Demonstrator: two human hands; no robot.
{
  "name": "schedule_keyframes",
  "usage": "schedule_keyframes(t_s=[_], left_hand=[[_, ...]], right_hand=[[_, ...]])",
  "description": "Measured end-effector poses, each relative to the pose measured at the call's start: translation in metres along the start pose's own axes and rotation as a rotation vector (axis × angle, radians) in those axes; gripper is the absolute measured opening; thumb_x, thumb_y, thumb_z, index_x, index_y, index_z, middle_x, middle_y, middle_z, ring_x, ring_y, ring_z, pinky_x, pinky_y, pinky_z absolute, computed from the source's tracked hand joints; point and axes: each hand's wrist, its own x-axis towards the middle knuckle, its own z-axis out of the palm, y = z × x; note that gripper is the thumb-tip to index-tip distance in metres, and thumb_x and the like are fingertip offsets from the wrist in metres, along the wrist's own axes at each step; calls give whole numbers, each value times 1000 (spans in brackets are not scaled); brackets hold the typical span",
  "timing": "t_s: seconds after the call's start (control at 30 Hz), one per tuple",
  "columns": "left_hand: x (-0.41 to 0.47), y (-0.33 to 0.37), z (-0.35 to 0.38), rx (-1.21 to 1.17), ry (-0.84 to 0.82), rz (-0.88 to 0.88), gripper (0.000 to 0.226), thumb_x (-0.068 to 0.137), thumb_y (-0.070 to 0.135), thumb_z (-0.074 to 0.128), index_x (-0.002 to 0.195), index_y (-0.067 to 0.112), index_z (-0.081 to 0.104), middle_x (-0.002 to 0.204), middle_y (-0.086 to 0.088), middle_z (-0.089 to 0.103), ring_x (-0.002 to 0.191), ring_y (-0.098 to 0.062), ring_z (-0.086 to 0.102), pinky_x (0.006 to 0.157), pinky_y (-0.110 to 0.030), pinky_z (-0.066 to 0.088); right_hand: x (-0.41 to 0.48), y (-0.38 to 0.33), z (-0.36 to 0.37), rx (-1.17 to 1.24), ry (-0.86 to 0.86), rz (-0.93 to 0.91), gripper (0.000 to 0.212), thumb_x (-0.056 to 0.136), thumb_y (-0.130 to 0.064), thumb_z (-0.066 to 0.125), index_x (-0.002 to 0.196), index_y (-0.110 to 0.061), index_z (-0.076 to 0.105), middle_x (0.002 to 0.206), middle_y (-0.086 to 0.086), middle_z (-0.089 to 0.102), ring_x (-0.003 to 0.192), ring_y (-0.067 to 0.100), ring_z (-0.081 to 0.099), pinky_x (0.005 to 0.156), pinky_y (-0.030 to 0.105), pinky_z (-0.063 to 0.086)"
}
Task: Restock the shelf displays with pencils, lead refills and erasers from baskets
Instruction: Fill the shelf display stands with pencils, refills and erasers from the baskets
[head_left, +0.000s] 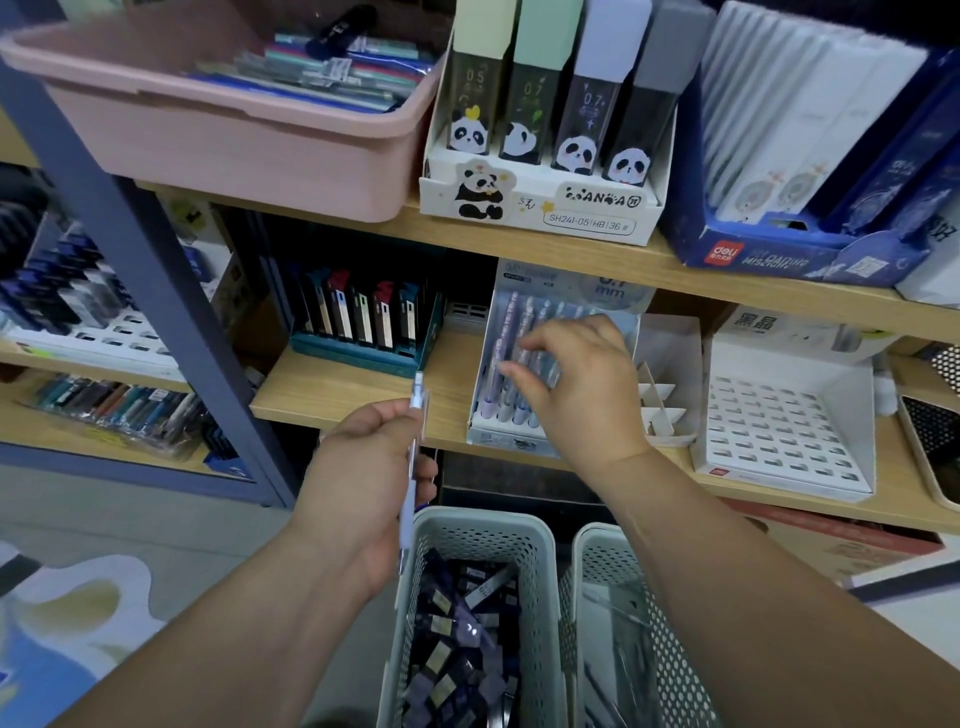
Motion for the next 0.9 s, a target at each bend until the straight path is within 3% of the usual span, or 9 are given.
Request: schedule_keyframes(t_s=[0.17, 0.23, 0.33, 0.4, 0.47, 0.57, 0.7, 0.8, 0.9], left_hand=[[0, 6, 0, -4, -27, 9, 15, 98, 12, 59, 107, 15, 71, 81, -2, 63, 63, -13, 58, 55, -28, 47], [-2, 8, 4, -1, -38, 25, 14, 97, 12, 60, 105, 16, 71, 83, -2, 65, 65, -13, 59, 56, -27, 47], [-5, 10, 13, -18, -91, 26, 9, 96, 14, 63, 97, 16, 71, 80, -2, 69, 63, -13, 60, 59, -29, 48], [-9, 11, 21, -50, -174, 5, 7, 95, 14, 64, 96, 13, 71, 77, -1, 69, 62, -13, 60, 60, -31, 47], [-12, 11, 30, -69, -270, -25, 9, 93, 14, 65, 99, 11, 71, 76, -2, 68, 61, -13, 59, 60, -30, 45], [-18, 9, 46, -49, -352, -38, 8, 93, 13, 64, 97, 10, 70, 73, -1, 66, 61, -13, 58, 60, -29, 44], [-25, 8, 68, 7, -405, -36, 6, 94, 15, 64, 95, 11, 69, 74, -3, 68, 57, -13, 59, 56, -27, 46], [-26, 12, 82, 138, -335, 62, 3, 91, 15, 68, 91, 12, 69, 79, -3, 72, 63, -13, 64, 56, -24, 49], [-12, 24, 84, 207, -61, 311, 2, 90, 14, 69, 90, 16, 69, 86, 0, 72, 74, -12, 64, 68, -24, 51]], right_hand=[[-1, -1, -4, -41, 65, -71, 19, 84, -32, 80, 93, -17, 79, 96, 3, 63, 94, 26, 54, 80, 35, 44], [0, -8, -13, -19, 55, -32, 29, 91, -36, 68, 110, -16, 76, 101, 3, 65, 97, 24, 55, 84, 34, 45], [4, -22, -37, 329, -232, 227, 34, 97, -31, 64, 129, -17, 67, 104, -2, 69, 94, 8, 59, 84, 20, 47], [4, -25, -50, 651, -405, 382, 25, 96, -23, 68, 121, -19, 72, 99, 0, 75, 92, 11, 66, 81, 22, 53], [0, -24, -60, 842, -403, 449, 20, 91, -11, 72, 109, -17, 74, 93, 1, 77, 86, 13, 70, 74, 21, 53], [-6, -18, -72, 953, -329, 529, 21, 85, -2, 75, 104, -12, 73, 82, 0, 75, 76, 5, 69, 69, 15, 51], [-13, -6, -84, 1006, -288, 536, 27, 84, -5, 76, 108, -15, 67, 80, 3, 74, 77, 12, 68, 77, 25, 52], [-13, 5, -93, 1008, -221, 604, 23, 85, 0, 74, 105, -10, 66, 76, 4, 74, 72, 11, 67, 69, 23, 53], [-10, 21, -101, 952, -111, 659, 20, 88, 0, 73, 103, -11, 65, 78, 9, 73, 72, 15, 70, 66, 25, 54]])
